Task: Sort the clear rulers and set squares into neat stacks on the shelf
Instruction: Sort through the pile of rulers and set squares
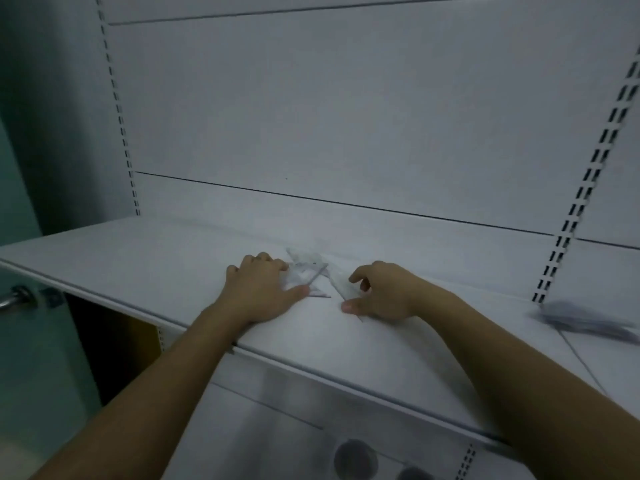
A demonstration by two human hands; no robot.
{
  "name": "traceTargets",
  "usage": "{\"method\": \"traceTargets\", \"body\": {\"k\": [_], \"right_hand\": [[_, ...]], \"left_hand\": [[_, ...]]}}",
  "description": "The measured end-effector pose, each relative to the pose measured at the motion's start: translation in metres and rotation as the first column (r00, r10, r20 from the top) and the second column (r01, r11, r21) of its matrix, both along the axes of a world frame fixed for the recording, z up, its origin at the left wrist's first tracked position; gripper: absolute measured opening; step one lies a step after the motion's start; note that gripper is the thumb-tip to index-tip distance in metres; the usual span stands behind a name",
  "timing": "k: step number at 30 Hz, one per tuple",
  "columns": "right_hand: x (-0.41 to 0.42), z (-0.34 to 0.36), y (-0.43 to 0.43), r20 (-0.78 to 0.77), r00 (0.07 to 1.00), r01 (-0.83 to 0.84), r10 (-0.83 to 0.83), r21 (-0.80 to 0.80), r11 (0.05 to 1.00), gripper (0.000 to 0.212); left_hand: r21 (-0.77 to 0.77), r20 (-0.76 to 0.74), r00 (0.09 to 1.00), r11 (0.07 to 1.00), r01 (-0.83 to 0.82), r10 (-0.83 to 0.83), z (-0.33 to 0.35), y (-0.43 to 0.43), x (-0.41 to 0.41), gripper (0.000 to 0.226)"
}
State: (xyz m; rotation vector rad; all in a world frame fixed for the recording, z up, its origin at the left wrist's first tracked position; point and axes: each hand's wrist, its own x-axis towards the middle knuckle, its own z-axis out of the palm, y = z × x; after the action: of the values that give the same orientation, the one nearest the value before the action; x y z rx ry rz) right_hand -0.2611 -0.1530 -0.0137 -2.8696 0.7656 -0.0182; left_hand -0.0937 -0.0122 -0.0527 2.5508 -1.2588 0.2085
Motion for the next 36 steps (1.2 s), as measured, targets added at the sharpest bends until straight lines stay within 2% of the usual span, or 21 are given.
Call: {"method": "traceTargets", "body": {"k": [5,7,10,14,20,23,27,30,33,36], "right_hand": [[-0.002,-0.005,-0.007,0.078,0.996,0.05,-0.052,0.028,0.998,0.059],[0.001,-0.008,-0.009,0.142,0.983,0.114,-0.114,0.01,0.993,0.059],[0.002,-0.013,-0.015,0.129,0.977,0.171,-0.171,0.008,0.985,0.058],[-0.001,-0.011,-0.02,0.174,0.961,0.2,-0.214,0.094,0.975,0.047],[-0.003,-0.009,-0.024,0.196,0.935,0.243,-0.297,0.257,0.935,0.046],[-0.007,-0.009,-0.027,0.234,0.921,0.236,-0.313,0.304,0.923,0.028],[-0.01,-0.009,-0.029,0.287,0.901,0.234,-0.325,0.31,0.922,0.01],[-0.011,-0.006,-0.031,0.317,0.884,0.245,-0.344,0.312,0.918,0.009],[-0.016,0.001,-0.034,0.334,0.863,0.243,-0.38,0.385,0.89,0.009],[-0.025,0.011,-0.036,0.353,0.858,0.212,-0.374,0.42,0.883,0.008]], "left_hand": [[-0.115,-0.06,0.995,0.991,0.067,-0.074,-0.001,0.001,0.008,0.054],[-0.149,-0.086,0.991,0.985,0.091,-0.105,-0.002,0.002,0.008,0.053],[-0.228,-0.17,0.975,0.968,0.1,-0.14,-0.003,0.004,0.007,0.051],[-0.321,-0.202,0.962,0.941,0.11,-0.182,-0.002,0.006,0.008,0.035],[-0.376,-0.226,0.954,0.921,0.101,-0.197,-0.003,0.006,0.008,0.017],[-0.43,-0.231,0.952,0.899,0.086,-0.201,-0.001,0.007,0.006,0.007],[-0.448,-0.233,0.954,0.892,0.068,-0.19,-0.001,0.009,0.003,0.005],[-0.519,-0.26,0.948,0.854,0.024,-0.185,-0.001,0.01,0.005,0.003],[-0.608,-0.318,0.915,0.794,0.002,-0.247,0.003,0.012,0.002,0.001],[-0.629,-0.393,0.872,0.777,-0.024,-0.291,0.007,0.016,0.002,0.002]]}}
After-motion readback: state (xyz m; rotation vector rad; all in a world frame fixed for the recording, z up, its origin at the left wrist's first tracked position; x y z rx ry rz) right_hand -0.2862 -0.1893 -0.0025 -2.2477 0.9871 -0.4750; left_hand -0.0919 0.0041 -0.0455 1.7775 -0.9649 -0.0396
